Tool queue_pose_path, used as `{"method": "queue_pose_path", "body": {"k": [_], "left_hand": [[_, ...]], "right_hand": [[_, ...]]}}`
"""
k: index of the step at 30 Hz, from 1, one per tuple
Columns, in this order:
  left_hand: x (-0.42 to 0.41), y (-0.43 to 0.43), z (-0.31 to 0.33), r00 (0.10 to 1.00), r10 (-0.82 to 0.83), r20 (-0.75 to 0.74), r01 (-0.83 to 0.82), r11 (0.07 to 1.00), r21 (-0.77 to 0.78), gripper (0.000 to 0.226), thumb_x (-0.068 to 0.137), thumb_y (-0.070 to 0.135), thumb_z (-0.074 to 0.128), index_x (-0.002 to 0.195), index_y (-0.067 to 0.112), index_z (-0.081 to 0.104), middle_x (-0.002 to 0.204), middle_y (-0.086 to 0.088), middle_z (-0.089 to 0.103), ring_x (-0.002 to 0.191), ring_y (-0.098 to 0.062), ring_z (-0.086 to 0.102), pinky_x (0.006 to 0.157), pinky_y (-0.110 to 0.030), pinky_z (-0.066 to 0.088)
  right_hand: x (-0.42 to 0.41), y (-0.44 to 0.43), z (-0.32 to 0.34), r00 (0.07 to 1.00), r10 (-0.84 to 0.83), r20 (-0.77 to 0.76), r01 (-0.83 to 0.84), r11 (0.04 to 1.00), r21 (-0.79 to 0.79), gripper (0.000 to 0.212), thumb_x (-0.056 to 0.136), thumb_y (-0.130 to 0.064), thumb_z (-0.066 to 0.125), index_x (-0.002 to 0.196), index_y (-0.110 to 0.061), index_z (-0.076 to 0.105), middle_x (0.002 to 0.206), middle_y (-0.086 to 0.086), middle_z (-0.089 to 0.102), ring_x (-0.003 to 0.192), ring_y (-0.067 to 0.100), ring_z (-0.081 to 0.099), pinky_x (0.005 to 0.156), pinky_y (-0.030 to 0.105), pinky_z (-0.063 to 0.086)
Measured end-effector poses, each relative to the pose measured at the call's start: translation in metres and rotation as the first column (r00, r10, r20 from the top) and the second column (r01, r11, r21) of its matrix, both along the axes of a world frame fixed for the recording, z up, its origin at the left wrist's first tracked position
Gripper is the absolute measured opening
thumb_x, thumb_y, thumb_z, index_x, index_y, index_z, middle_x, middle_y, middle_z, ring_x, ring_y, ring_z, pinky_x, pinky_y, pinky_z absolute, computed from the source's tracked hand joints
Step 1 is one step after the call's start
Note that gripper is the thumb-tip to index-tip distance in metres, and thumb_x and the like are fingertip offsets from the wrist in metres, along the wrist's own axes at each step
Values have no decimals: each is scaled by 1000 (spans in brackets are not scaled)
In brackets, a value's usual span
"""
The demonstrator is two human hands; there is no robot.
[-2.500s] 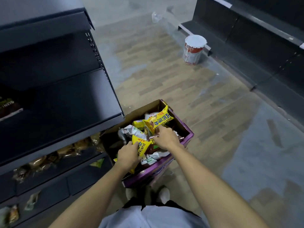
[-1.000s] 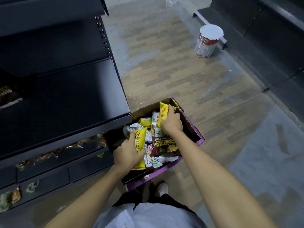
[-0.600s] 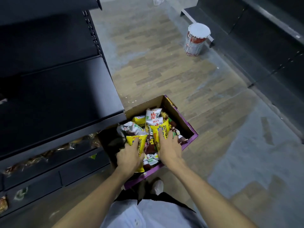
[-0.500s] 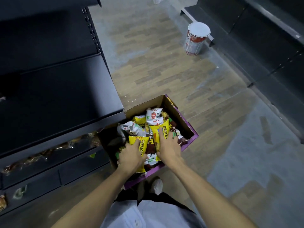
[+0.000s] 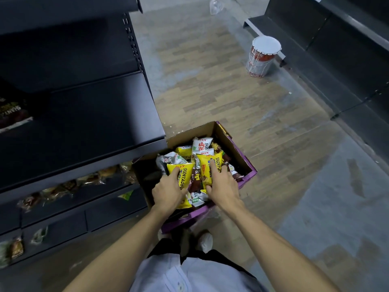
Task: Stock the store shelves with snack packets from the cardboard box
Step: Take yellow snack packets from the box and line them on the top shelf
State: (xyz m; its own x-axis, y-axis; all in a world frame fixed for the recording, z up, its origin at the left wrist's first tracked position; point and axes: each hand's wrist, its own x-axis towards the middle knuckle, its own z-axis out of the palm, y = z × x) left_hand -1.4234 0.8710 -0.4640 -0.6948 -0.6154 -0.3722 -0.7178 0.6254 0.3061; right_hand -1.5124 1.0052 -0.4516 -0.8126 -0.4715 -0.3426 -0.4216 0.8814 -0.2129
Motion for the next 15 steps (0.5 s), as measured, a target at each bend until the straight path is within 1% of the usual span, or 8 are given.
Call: {"method": "queue_pose_path", "body": {"k": [3,6,9,13,15], "left_hand": [[6,8,8,999,25,-35,-26,999,-28,67,84,46,69,142,38,36,113,-7,58,101,-32,62,76,-39,49],[15,16,14,996,69,-63,-71,997,-41,69,84,45,68,143,39,34,110,-6,56,99,-30,61,72,-36,47],[26,22,16,988,100,-116,-106,993,-45,70,82,44,70,143,38,35,104,-4,56,93,-27,62,70,-36,51],[39,22,19,974,122,-194,-133,990,-46,68,82,42,69,142,38,38,98,-2,57,87,-25,62,66,-35,51],[49,20,24,971,120,-205,-137,988,-70,67,82,43,67,142,37,37,99,-4,59,88,-27,63,67,-36,50]], "right_hand": [[3,4,6,1000,9,12,-8,998,-55,89,87,-32,71,155,-23,15,133,17,45,119,33,52,88,40,50],[8,6,11,999,32,21,-30,995,-90,88,86,-33,72,154,-24,18,130,15,47,116,33,54,89,41,49],[15,8,17,998,55,32,-52,993,-102,88,86,-35,73,154,-24,19,131,14,49,116,31,55,91,40,48],[23,8,26,998,64,4,-63,990,-127,87,85,-35,74,153,-26,21,129,12,50,114,30,56,90,40,49],[33,8,30,997,76,-13,-78,987,-143,85,84,-33,73,152,-26,22,128,12,49,115,32,56,89,40,49]]}}
